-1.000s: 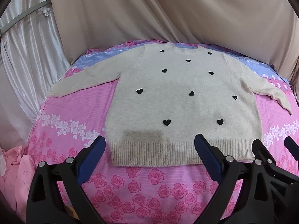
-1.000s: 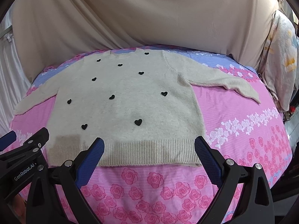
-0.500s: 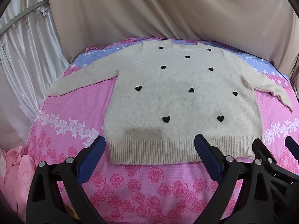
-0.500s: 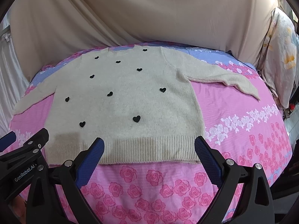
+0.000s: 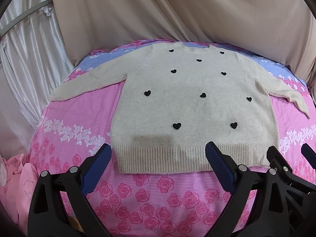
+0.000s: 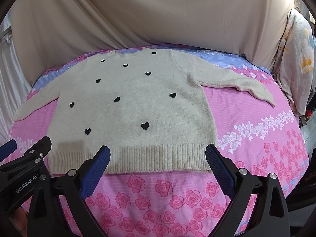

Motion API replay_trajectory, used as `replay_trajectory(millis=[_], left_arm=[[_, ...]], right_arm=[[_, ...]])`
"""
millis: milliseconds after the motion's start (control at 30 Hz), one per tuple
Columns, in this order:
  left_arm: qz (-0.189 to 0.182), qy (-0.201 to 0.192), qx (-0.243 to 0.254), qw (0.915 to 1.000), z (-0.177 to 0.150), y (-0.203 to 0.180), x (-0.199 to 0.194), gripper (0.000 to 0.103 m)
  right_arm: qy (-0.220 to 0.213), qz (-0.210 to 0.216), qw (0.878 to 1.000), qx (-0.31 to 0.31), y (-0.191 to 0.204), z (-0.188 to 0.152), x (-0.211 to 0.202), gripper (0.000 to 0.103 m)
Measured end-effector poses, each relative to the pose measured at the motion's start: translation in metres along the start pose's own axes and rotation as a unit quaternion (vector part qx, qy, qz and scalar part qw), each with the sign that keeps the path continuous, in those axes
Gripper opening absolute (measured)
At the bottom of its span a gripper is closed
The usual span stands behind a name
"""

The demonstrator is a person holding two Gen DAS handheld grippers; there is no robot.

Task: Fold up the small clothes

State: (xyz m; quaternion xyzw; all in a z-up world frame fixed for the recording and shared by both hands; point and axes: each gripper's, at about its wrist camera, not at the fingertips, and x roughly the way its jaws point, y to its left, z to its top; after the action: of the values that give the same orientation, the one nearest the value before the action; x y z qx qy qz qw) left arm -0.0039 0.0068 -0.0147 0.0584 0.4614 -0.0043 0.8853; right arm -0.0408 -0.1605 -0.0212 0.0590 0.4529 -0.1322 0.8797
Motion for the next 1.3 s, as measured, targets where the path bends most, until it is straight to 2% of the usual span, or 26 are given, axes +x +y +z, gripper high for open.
replay_trajectory(millis=[867, 1033, 1133, 1233, 1300], left_arm=[[0.0, 0.001, 0.001, 1.0, 0.0, 0.001, 0.0, 0.093], [-0.009, 0.01, -0.002, 0.9999, 0.004, 0.002, 0.006, 0.094], [-0.01, 0.01, -0.015, 0.9998, 0.012, 0.01, 0.012, 0.094], [-0.008, 0.005, -0.043, 0.999, 0.025, 0.023, 0.019, 0.095], [-0.008, 0.009, -0.064, 0.9979, 0.034, 0.032, 0.025, 0.095]], right_arm=[[0.002, 0.0, 1.0, 0.001, 0.0, 0.001, 0.001, 0.095], [0.025, 0.02, 0.999, 0.01, -0.006, 0.006, 0.016, 0.094], [0.017, -0.008, 1.0, 0.021, -0.032, 0.019, 0.033, 0.094], [0.015, -0.032, 0.996, 0.084, -0.093, 0.043, 0.057, 0.094], [0.02, -0.048, 0.989, 0.135, -0.152, 0.064, 0.083, 0.094]])
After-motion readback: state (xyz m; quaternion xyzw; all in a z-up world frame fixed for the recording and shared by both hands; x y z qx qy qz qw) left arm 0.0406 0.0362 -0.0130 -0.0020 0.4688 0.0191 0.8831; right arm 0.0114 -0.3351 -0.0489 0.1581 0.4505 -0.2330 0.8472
